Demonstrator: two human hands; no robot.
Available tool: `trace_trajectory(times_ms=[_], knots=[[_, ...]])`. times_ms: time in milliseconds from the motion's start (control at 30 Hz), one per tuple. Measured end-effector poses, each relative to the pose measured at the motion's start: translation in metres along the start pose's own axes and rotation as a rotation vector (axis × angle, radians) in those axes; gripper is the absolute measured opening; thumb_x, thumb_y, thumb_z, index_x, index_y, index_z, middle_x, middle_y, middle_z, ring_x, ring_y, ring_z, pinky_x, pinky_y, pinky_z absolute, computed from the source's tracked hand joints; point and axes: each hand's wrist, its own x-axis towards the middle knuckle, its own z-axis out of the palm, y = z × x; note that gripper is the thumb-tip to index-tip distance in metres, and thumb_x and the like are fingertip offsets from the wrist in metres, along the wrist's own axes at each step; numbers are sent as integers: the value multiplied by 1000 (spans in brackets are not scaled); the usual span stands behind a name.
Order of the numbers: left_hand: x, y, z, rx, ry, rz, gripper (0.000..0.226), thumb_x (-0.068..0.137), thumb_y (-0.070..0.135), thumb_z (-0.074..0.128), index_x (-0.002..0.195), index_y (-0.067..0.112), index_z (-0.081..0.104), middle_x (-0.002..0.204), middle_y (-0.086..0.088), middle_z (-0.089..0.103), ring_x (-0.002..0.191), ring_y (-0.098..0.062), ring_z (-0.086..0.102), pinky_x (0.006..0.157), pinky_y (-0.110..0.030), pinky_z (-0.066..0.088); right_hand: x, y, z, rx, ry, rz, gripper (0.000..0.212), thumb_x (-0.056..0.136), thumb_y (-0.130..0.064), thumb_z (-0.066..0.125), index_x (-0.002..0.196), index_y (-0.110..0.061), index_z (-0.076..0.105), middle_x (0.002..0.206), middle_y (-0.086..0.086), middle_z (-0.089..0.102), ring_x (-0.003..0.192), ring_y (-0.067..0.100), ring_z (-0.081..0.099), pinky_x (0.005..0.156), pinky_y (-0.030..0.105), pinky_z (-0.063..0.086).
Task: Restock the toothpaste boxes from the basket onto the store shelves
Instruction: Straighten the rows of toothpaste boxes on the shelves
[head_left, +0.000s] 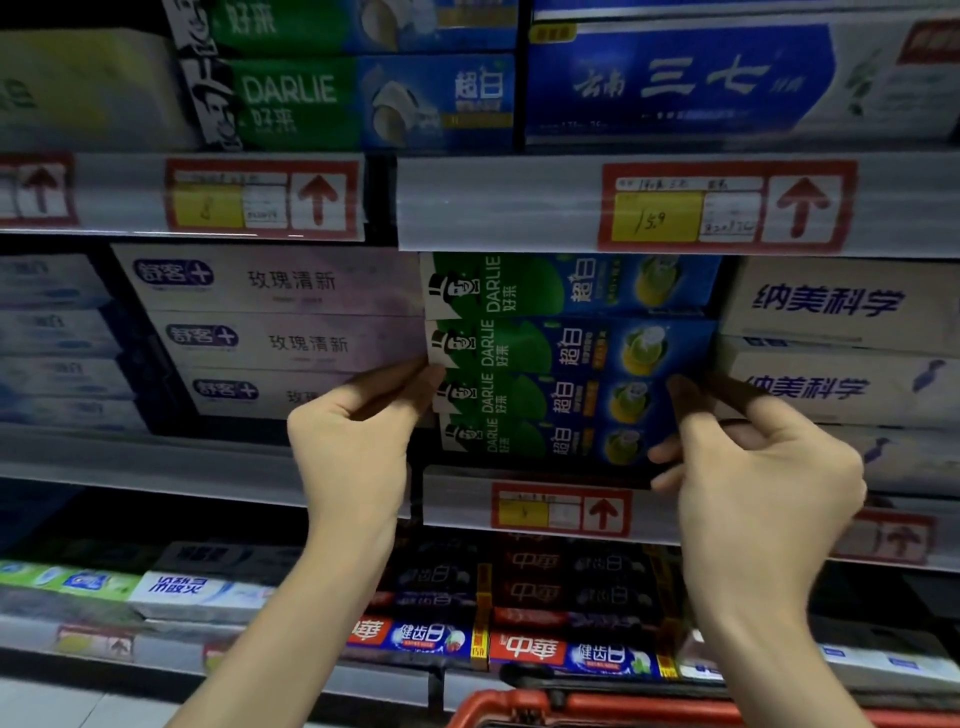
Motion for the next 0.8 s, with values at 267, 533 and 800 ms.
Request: trace_trajectory(times_ms=[267,533,800], knots=[[1,4,3,23,21,-26,19,80,11,87,86,28,81,81,12,79,84,-1,74,74,-9,53,3,-5,1,6,23,13,30,85,-20,74,55,-21,66,48,-6,65,45,21,64,67,53,59],[-4,23,4,58,-37,92,20,81,22,85,98,32,78,84,21,78,82,5,71,76,-9,51,-3,-25,-9,118,-13,-48,10,93,-21,74,99,-29,73,55,-3,69,41,22,60,64,44,59],[6,24,10,38,13,65,15,87,17,82,96,28,79,82,23,77,83,10,70,73,-6,49,8,-33,-3,175,-51,-39,26,97,-19,69,71,-21,71,54,0,68,38,19,57,48,28,45]])
